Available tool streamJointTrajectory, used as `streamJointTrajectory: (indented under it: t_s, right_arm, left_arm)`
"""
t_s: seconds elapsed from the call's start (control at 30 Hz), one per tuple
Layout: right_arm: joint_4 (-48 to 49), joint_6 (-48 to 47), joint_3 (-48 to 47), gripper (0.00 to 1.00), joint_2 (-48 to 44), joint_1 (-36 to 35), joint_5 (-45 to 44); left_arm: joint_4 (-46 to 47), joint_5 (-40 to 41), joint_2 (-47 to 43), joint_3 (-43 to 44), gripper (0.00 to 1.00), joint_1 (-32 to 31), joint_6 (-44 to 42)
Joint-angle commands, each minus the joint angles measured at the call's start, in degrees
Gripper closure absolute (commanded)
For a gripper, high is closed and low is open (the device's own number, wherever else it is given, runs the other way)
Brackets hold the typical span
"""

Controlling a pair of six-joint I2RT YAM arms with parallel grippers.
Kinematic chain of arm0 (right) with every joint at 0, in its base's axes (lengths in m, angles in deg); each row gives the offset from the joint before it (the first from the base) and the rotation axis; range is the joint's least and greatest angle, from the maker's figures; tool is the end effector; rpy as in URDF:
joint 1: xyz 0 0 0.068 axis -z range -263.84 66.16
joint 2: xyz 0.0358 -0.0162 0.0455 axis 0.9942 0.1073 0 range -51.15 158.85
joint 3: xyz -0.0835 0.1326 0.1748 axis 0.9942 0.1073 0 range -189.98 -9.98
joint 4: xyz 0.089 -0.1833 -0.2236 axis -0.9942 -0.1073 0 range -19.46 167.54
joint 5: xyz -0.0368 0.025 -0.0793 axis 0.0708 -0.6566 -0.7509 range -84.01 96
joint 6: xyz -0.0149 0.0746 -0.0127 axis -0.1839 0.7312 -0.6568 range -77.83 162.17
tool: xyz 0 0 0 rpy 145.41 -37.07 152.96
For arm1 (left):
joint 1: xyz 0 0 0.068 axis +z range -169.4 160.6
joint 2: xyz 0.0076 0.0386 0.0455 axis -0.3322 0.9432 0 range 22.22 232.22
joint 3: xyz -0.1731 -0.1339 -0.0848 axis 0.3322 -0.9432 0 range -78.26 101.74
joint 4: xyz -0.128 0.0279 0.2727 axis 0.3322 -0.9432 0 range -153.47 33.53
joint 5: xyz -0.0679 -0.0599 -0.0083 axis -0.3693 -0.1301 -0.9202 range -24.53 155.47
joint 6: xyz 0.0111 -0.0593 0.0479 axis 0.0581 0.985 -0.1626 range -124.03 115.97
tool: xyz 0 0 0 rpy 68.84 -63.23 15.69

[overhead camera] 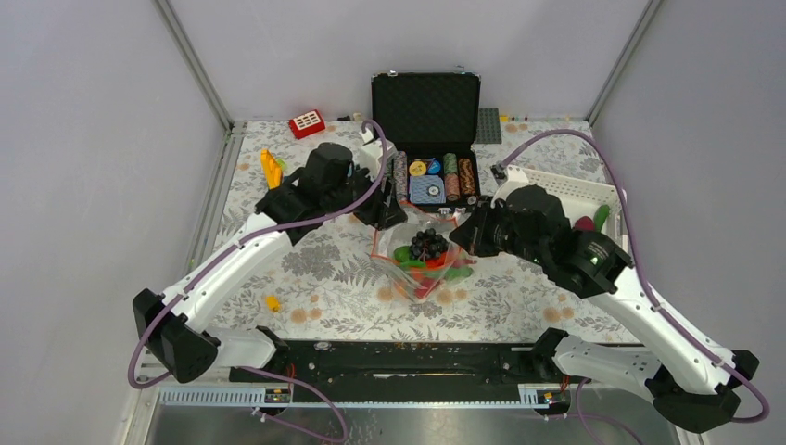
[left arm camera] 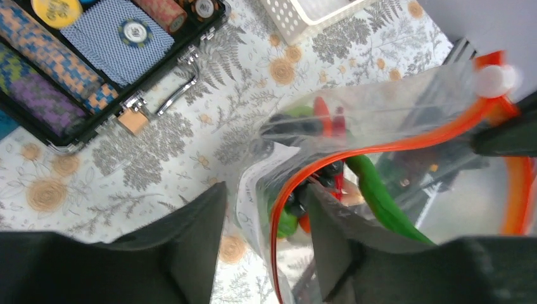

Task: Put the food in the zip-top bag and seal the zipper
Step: Adjust the zipper food storage bag at the center of the board.

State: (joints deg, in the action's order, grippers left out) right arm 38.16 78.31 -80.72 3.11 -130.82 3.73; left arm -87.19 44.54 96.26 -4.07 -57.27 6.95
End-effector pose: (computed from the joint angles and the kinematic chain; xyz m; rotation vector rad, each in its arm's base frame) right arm 0.1909 0.2008 0.3807 -0.1697 2.0775 0.8862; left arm 0.2723 -0.2413 0.3213 0.7311 2.0691 -0.8821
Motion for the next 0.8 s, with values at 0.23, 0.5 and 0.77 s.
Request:
streamJointTrajectory:
  t_s: [0.23,0.5,0.77]
  right_arm:
    - [11.49,10.79,12.06,1.00,0.36,-0.22,-8.42]
    - [14.88,10.55,11.46,1.00,0.83,-0.21,-12.01]
    - [16.27,11.06,12.83,1.00,-0.44,-0.22,-11.62]
  left_arm:
    - [11.25,-19.53,-6.75,-7.90,0.01,-0.02,-5.35]
    - [9.28,-21.17,1.78,-2.78,0.01,-2.28,-6.60]
    - [9.28,-6.28,2.49,-3.68,0.01,-6.96,-4.30]
